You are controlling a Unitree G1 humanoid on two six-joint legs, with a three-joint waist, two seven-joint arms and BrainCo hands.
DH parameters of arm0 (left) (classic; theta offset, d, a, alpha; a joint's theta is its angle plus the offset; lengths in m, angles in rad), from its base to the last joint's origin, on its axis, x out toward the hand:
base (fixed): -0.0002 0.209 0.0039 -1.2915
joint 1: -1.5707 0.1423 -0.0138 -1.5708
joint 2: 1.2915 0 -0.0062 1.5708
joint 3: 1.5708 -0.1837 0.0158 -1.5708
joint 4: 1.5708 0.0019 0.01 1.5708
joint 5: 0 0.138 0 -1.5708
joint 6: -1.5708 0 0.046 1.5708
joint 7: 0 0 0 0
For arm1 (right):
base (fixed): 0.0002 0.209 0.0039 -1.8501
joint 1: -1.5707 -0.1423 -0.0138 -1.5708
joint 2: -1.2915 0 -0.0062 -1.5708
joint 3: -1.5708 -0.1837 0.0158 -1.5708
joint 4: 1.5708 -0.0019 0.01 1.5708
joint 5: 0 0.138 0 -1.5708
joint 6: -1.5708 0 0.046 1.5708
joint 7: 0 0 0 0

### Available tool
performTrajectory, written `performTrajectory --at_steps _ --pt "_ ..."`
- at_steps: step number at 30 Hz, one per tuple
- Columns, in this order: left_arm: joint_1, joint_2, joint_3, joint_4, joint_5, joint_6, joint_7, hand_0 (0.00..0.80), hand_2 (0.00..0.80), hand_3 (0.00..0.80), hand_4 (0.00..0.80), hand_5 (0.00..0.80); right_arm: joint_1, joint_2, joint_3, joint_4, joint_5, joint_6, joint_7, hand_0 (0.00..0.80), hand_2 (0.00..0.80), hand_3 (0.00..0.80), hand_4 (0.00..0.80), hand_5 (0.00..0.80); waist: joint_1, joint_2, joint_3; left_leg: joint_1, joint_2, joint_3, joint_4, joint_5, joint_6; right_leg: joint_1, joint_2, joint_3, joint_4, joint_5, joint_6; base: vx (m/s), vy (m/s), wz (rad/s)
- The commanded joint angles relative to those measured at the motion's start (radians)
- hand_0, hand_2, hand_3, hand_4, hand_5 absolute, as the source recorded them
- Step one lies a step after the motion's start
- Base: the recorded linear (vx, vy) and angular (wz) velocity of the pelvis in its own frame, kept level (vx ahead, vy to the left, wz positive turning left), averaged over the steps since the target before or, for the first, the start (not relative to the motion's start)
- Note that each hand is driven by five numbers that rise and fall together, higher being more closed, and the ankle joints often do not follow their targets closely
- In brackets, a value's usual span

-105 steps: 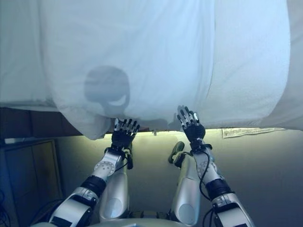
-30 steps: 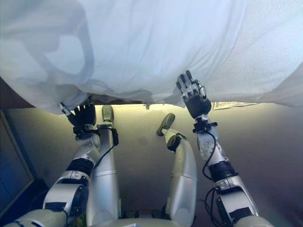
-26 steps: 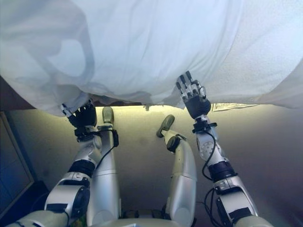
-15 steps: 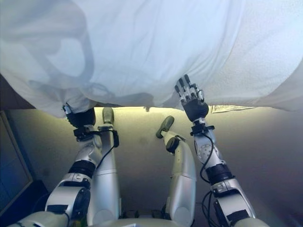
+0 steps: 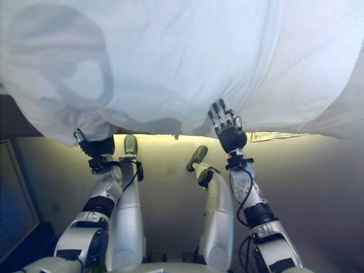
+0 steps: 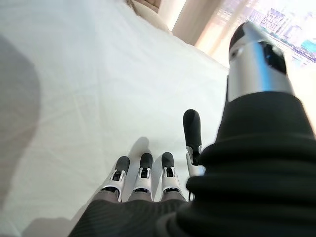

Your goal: Make the bed neatly

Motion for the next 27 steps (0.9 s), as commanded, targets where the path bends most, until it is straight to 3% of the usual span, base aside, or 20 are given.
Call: performTrajectory --at_steps 1,7,13,18,23,27 --pt "0.008 0.046 0.086 -0.029 -0.012 -0.030 -0.016 0.800 0.800 0.800 0.800 0.800 0.036 -0.024 -0.104 -0.054 -0.027 -0.014 0.028 0.000 0.000 0.000 0.000 0.000 0.060 0.013 0.032 0.000 -0.002 -0.040 -0.056 0.067 0.068 0.090 -0.116 -0.017 -0.199 0.280 0.174 0.022 0.069 0.02" --pt "0.087 0.078 0.139 -0.004 0.040 -0.045 0.100 0.800 0.800 0.800 0.800 0.800 0.068 -0.060 -0.146 -0.059 -0.067 0.003 0.037 0.000 0.000 0.000 0.000 0.000 0.060 0.064 0.031 0.069 0.004 -0.009 -0.127 0.107 0.053 0.132 -0.139 -0.014 -0.212 0.247 0.168 -0.001 0.119 0.02" --pt "0.175 0.078 0.253 -0.014 0.084 -0.002 0.183 0.800 0.800 0.800 0.800 0.800 0.107 -0.120 -0.186 -0.055 -0.122 0.013 0.042 0.000 0.000 0.000 0.000 0.000 0.059 0.137 0.013 0.140 -0.007 0.038 -0.204 0.146 0.030 0.176 -0.165 -0.005 -0.235 0.189 0.155 -0.035 0.210 0.04" --pt "0.216 0.076 0.304 0.005 0.137 0.041 0.263 0.800 0.800 0.800 0.800 0.800 0.129 -0.163 -0.221 -0.031 -0.156 0.015 0.054 0.000 0.000 0.000 0.000 0.000 0.059 0.185 -0.004 0.191 -0.025 0.076 -0.240 0.158 0.017 0.216 -0.192 -0.011 -0.246 0.164 0.151 -0.013 0.191 0.08" --pt "0.234 0.118 0.326 0.056 0.222 0.078 0.383 0.800 0.800 0.800 0.800 0.800 0.134 -0.214 -0.236 -0.032 -0.177 0.037 0.044 0.000 0.000 0.000 0.000 0.000 0.044 0.220 -0.017 0.225 -0.031 0.097 -0.259 0.165 0.014 0.224 -0.206 0.005 -0.234 0.149 0.151 0.019 0.158 0.02" --pt "0.253 0.192 0.388 0.117 0.246 0.124 0.440 0.800 0.800 0.800 0.800 0.800 0.146 -0.253 -0.247 -0.038 -0.186 0.053 0.048 0.000 0.000 0.000 0.000 0.000 0.034 0.243 -0.027 0.268 -0.040 0.114 -0.286 0.170 0.012 0.246 -0.214 0.011 -0.249 0.154 0.156 0.034 0.140 -0.04"
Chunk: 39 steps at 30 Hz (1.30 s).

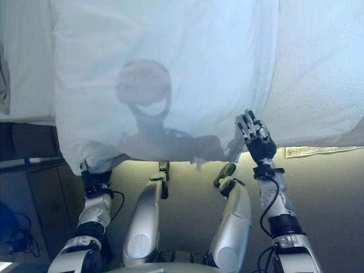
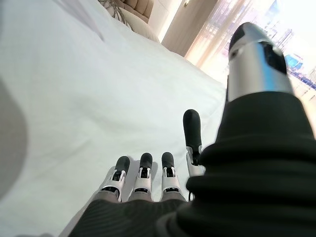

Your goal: Make the bed neatly

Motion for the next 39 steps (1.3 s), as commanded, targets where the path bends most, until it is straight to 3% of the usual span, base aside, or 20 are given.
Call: performTrajectory --at_steps 1,5,9,15,21,26,30,35,39 --pt "0.097 0.183 0.207 0.071 -0.017 -0.034 0.044 0.800 0.800 0.800 0.800 0.800 0.063 -0.072 -0.065 -0.031 -0.022 0.013 0.030 0.000 0.000 0.000 0.000 0.000 0.000 0.067 -0.028 -0.037 0.039 -0.030 0.016 0.064 -0.021 0.173 -0.085 -0.012 -0.325 0.237 0.174 0.035 0.171 -0.08" --pt "0.136 0.218 0.272 0.153 -0.032 0.048 0.084 0.800 0.800 0.800 0.800 0.800 0.062 -0.121 -0.084 -0.040 -0.046 0.045 0.005 0.000 0.000 0.000 0.000 0.000 -0.013 0.114 -0.038 0.001 0.022 -0.018 0.006 0.060 -0.021 0.175 -0.105 0.009 -0.314 0.230 0.175 0.037 0.210 0.02" --pt "0.165 0.208 0.290 0.187 -0.027 0.110 0.042 0.800 0.800 0.800 0.800 0.800 0.065 -0.144 -0.091 -0.057 -0.072 0.082 -0.013 0.000 0.000 0.000 0.000 0.000 -0.025 0.139 -0.046 0.027 0.014 -0.005 -0.005 0.061 -0.022 0.173 -0.115 0.029 -0.300 0.216 0.174 0.049 0.171 0.06" --pt "0.164 0.183 0.267 0.148 0.008 0.124 0.035 0.800 0.800 0.800 0.800 0.800 0.073 -0.142 -0.097 -0.103 -0.075 0.094 -0.037 0.000 0.000 0.000 0.000 0.000 -0.022 0.136 -0.039 0.036 0.019 -0.002 -0.024 0.070 -0.022 0.180 -0.119 0.021 -0.313 0.227 0.181 -0.003 0.000 -0.01" --pt "0.192 0.245 0.287 0.200 0.096 0.154 0.073 0.800 0.800 0.800 0.800 0.800 0.092 -0.153 -0.105 -0.121 -0.070 0.081 -0.031 0.000 0.000 0.000 0.000 0.000 -0.026 0.135 -0.034 0.043 0.026 -0.001 -0.038 0.079 -0.022 0.190 -0.111 0.017 -0.336 0.243 0.188 -0.008 0.007 0.00" --pt "0.214 0.292 0.333 0.260 0.070 0.083 0.239 0.800 0.800 0.800 0.800 0.800 0.109 -0.172 -0.121 -0.127 -0.080 0.109 -0.027 0.000 0.000 0.000 0.000 0.000 -0.036 0.149 -0.044 0.065 0.020 0.008 -0.046 0.079 -0.026 0.194 -0.120 0.026 -0.332 0.239 0.187 0.013 0.095 -0.01" --pt "0.210 0.314 0.365 0.263 0.058 0.060 0.338 0.800 0.800 0.800 0.800 0.800 0.118 -0.156 -0.116 -0.125 -0.087 0.109 -0.030 0.000 0.000 0.000 0.000 0.000 -0.031 0.141 -0.058 0.076 0.021 0.006 -0.047 0.077 -0.027 0.209 -0.126 0.021 -0.332 0.238 0.190 0.017 0.000 -0.01" --pt "0.182 0.334 0.358 0.242 0.084 0.042 0.337 0.800 0.800 0.800 0.800 0.800 0.150 -0.131 -0.107 -0.134 -0.076 0.089 -0.044 0.000 0.000 0.000 0.000 0.000 -0.028 0.110 -0.100 0.114 0.025 0.005 -0.058 0.074 -0.028 0.270 -0.119 0.005 -0.364 0.255 0.203 0.062 -0.083 0.01" --pt "0.175 0.344 0.351 0.238 0.116 0.019 0.310 0.800 0.800 0.800 0.800 0.800 0.175 -0.131 -0.109 -0.116 -0.117 0.087 -0.065 0.000 0.000 0.000 0.000 0.000 -0.040 0.108 -0.138 0.160 0.026 0.007 -0.063 0.059 -0.026 0.317 -0.117 0.013 -0.377 0.256 0.211 0.135 -0.031 0.08"
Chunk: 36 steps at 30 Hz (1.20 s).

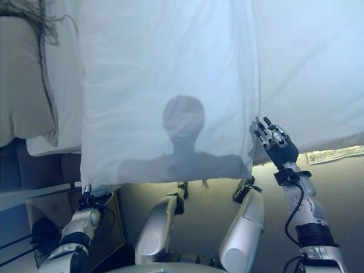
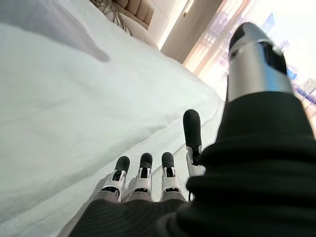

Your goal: Make the bed neatly

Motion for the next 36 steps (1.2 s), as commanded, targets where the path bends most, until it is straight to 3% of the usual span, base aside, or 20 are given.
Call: performTrajectory --at_steps 1,9,18,22,23,24,25,36 --pt "0.137 0.278 0.155 0.085 -0.006 -0.182 0.008 0.800 0.800 0.800 0.800 0.800 0.047 0.027 -0.033 -0.018 -0.049 -0.026 -0.021 0.000 0.000 0.000 0.000 0.000 0.005 -0.039 -0.048 0.020 0.045 -0.028 0.041 0.010 -0.035 0.254 -0.080 0.010 -0.436 0.321 0.209 0.187 -0.008 0.04" --pt "0.154 0.223 0.104 0.020 0.105 -0.203 0.035 0.800 0.800 0.800 0.800 0.800 0.067 -0.009 -0.070 0.064 -0.174 -0.017 -0.088 0.000 0.000 0.000 0.000 0.000 -0.004 -0.034 -0.118 0.130 0.057 -0.003 0.016 -0.018 -0.037 0.368 -0.083 0.008 -0.475 0.305 0.232 0.172 0.016 0.01" --pt "0.199 0.208 0.099 0.054 0.216 -0.201 0.087 0.800 0.800 0.800 0.800 0.800 0.146 -0.050 -0.164 0.106 -0.180 0.108 -0.026 0.000 0.000 0.000 0.000 0.000 -0.030 -0.016 -0.206 0.263 0.066 0.039 -0.028 -0.015 -0.043 0.507 -0.113 -0.037 -0.538 0.327 0.243 0.173 0.056 0.04" --pt "0.235 0.182 0.101 0.088 0.228 -0.191 0.061 0.800 0.800 0.800 0.800 0.800 0.174 -0.054 -0.192 0.103 -0.194 0.146 -0.006 0.000 0.000 0.000 0.000 0.000 -0.040 -0.005 -0.223 0.312 0.069 0.053 -0.053 -0.014 -0.049 0.554 -0.114 -0.044 -0.561 0.324 0.250 0.119 0.047 -0.03" --pt "0.241 0.176 0.100 0.098 0.223 -0.185 0.051 0.584 0.584 0.584 0.584 0.584 0.176 -0.056 -0.198 0.103 -0.197 0.153 -0.005 0.000 0.000 0.000 0.000 0.000 -0.042 -0.001 -0.224 0.320 0.070 0.055 -0.057 -0.014 -0.051 0.563 -0.116 -0.046 -0.565 0.324 0.251 0.072 0.054 -0.05" --pt "0.248 0.168 0.098 0.112 0.222 -0.176 0.035 0.179 0.179 0.179 0.179 0.179 0.180 -0.060 -0.205 0.101 -0.197 0.162 -0.003 0.000 0.000 0.000 0.000 0.000 -0.044 0.003 -0.224 0.329 0.069 0.055 -0.062 -0.014 -0.053 0.572 -0.119 -0.047 -0.568 0.326 0.252 0.064 0.051 -0.03" --pt "0.253 0.160 0.095 0.123 0.224 -0.165 0.029 0.000 0.000 0.000 0.000 0.000 0.184 -0.060 -0.211 0.098 -0.200 0.168 -0.001 0.000 0.000 0.000 0.000 0.000 -0.046 0.006 -0.224 0.337 0.069 0.055 -0.065 -0.013 -0.054 0.578 -0.122 -0.047 -0.569 0.326 0.253 0.062 0.049 -0.04" --pt "0.266 0.079 0.053 0.179 0.120 -0.168 -0.052 0.000 0.000 0.000 0.000 0.000 0.200 -0.065 -0.237 0.090 -0.225 0.193 0.024 0.000 0.000 0.000 0.000 0.000 -0.066 0.014 -0.229 0.382 0.073 0.068 -0.082 -0.009 -0.062 0.607 -0.132 -0.041 -0.579 0.330 0.254 0.036 0.012 0.01"
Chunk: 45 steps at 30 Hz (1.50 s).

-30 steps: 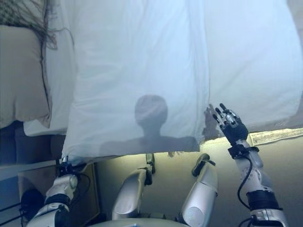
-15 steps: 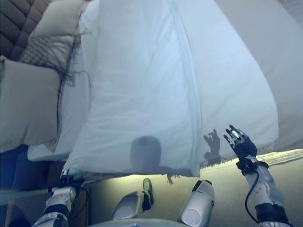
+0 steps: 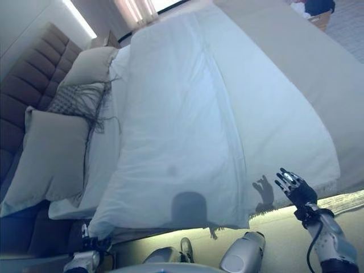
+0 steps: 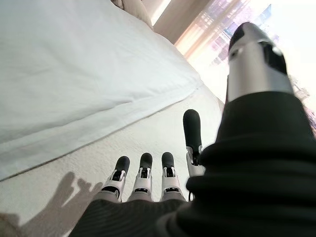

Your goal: Make the bed neatly

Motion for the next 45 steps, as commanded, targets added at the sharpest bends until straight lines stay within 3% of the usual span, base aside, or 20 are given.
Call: performTrajectory --at_steps 1,9,18,25,31,35,41,45 --pt "0.069 0.135 0.060 0.005 -0.096 -0.146 -0.037 0.000 0.000 0.000 0.000 0.000 -0.048 0.011 -0.072 0.002 -0.007 -0.019 0.040 0.000 0.000 0.000 0.000 0.000 0.007 -0.044 0.019 0.014 0.092 -0.038 0.056 -0.015 -0.046 0.262 -0.080 -0.009 -0.528 0.378 0.173 -0.008 -0.059 0.03" --pt "0.073 0.040 0.014 -0.022 -0.191 -0.174 -0.141 0.000 0.000 0.000 0.000 0.000 -0.033 0.060 -0.067 0.001 -0.018 -0.030 0.050 0.000 0.000 0.000 0.000 0.000 0.007 -0.062 0.009 0.030 0.096 -0.058 0.072 -0.022 -0.039 0.274 -0.082 0.004 -0.504 0.373 0.173 0.029 -0.104 0.02" --pt "0.099 -0.055 -0.090 0.021 -0.108 -0.120 -0.184 0.000 0.000 0.000 0.000 0.000 -0.032 0.129 -0.052 -0.020 0.021 -0.035 0.012 0.000 0.000 0.000 0.000 0.000 0.019 -0.093 0.000 0.056 0.124 -0.078 0.038 -0.001 -0.044 0.313 -0.033 -0.015 -0.529 0.376 0.173 0.016 -0.178 0.07" --pt "0.058 -0.062 -0.243 0.100 0.024 -0.107 -0.151 0.000 0.000 0.000 0.000 0.000 -0.047 0.213 0.019 -0.005 0.076 -0.113 -0.024 0.000 0.000 0.000 0.000 0.000 0.033 -0.145 0.014 0.035 0.164 -0.092 0.033 0.011 -0.049 0.320 0.006 -0.035 -0.567 0.409 0.173 -0.045 -0.237 0.05" --pt "0.022 -0.057 -0.301 0.146 -0.014 -0.058 -0.123 0.000 0.000 0.000 0.000 0.000 -0.062 0.266 0.065 0.022 0.113 -0.170 -0.021 0.000 0.000 0.000 0.000 0.000 0.036 -0.181 0.009 0.033 0.185 -0.089 0.030 0.009 -0.045 0.331 0.034 -0.039 -0.598 0.426 0.173 -0.026 -0.165 -0.02" --pt "0.012 -0.054 -0.342 0.134 0.054 -0.060 -0.119 0.000 0.000 0.000 0.000 0.000 -0.070 0.293 0.091 0.025 0.135 -0.200 -0.034 0.000 0.000 0.000 0.000 0.000 0.045 -0.199 0.004 0.038 0.186 -0.088 0.029 0.001 -0.039 0.340 0.044 -0.039 -0.613 0.432 0.173 -0.014 -0.108 0.01" --pt "0.000 -0.035 -0.412 0.005 0.280 -0.116 -0.126 0.000 0.000 0.000 0.000 0.000 -0.064 0.332 0.130 0.001 0.127 -0.228 -0.078 0.000 0.000 0.000 0.000 0.000 0.051 -0.213 -0.012 0.060 0.186 -0.074 -0.008 0.003 -0.023 0.352 0.066 -0.028 -0.637 0.444 0.173 -0.014 -0.074 0.03" --pt "-0.004 -0.017 -0.464 -0.205 0.421 -0.121 -0.120 0.000 0.000 0.000 0.000 0.000 -0.051 0.357 0.152 -0.027 0.085 -0.243 -0.111 0.000 0.000 0.000 0.000 0.000 0.059 -0.216 -0.023 0.077 0.170 -0.073 -0.041 0.005 -0.007 0.357 0.083 -0.015 -0.654 0.454 0.173 -0.031 -0.040 0.00"
